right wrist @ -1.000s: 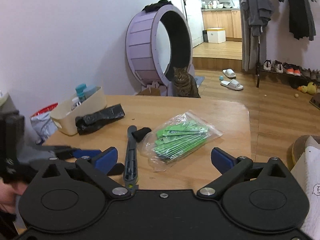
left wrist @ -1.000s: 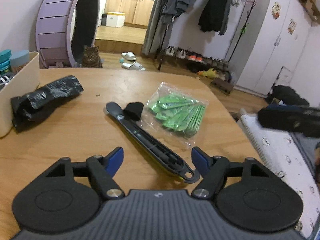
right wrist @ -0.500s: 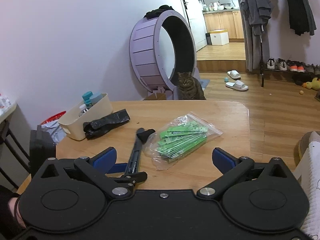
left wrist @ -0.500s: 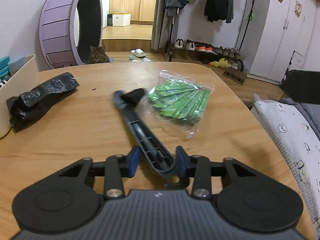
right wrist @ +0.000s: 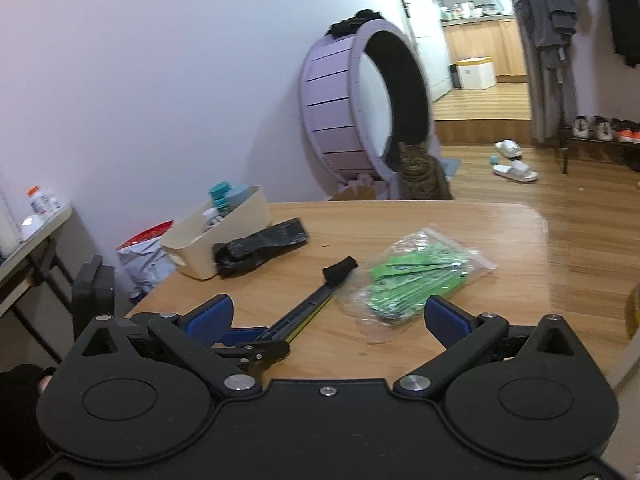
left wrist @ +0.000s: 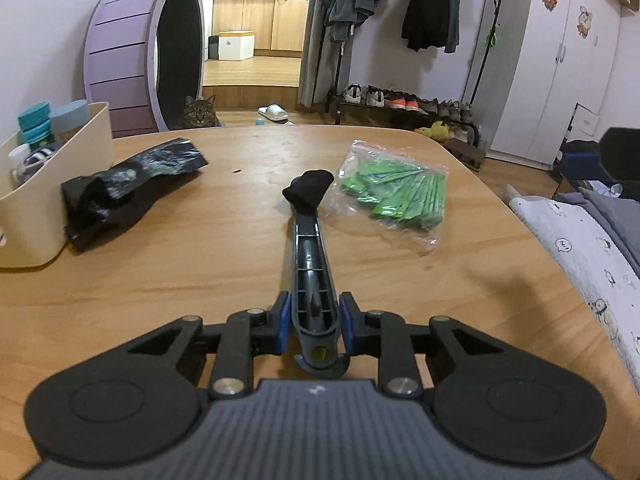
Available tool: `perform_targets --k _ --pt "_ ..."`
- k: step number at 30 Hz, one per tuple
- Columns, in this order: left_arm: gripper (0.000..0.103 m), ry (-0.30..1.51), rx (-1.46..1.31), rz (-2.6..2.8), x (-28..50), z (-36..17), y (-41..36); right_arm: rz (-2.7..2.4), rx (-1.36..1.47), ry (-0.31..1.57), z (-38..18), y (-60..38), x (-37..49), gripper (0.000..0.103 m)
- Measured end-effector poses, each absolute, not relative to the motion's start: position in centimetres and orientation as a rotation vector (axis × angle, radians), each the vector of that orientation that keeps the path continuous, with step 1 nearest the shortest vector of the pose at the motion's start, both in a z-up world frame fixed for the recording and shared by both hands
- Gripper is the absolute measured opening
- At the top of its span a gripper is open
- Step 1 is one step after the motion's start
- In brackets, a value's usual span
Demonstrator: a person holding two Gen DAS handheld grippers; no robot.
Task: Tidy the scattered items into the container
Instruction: 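Grasp the long black foam-tipped tool by its handle with the left gripper, then carry the black tool into the cream basket and open the left gripper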
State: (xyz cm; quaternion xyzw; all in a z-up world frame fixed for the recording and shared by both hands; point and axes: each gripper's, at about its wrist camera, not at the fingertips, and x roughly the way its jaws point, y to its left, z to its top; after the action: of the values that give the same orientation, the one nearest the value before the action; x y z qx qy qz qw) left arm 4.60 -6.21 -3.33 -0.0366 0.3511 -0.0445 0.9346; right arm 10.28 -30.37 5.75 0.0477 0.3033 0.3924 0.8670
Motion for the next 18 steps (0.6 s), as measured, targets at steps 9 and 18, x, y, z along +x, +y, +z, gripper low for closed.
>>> perform_targets --k 9,18 --pt "0.024 0.721 -0.069 -0.085 3.7 -3.1 -4.5 0.904 0.073 0.657 5.8 -28.4 9.7 0.103" --pt "0.024 0.674 -0.052 -0.098 2.1 -1.5 -3.4 0.942 0.050 0.673 5.8 -26.2 9.2 0.103"
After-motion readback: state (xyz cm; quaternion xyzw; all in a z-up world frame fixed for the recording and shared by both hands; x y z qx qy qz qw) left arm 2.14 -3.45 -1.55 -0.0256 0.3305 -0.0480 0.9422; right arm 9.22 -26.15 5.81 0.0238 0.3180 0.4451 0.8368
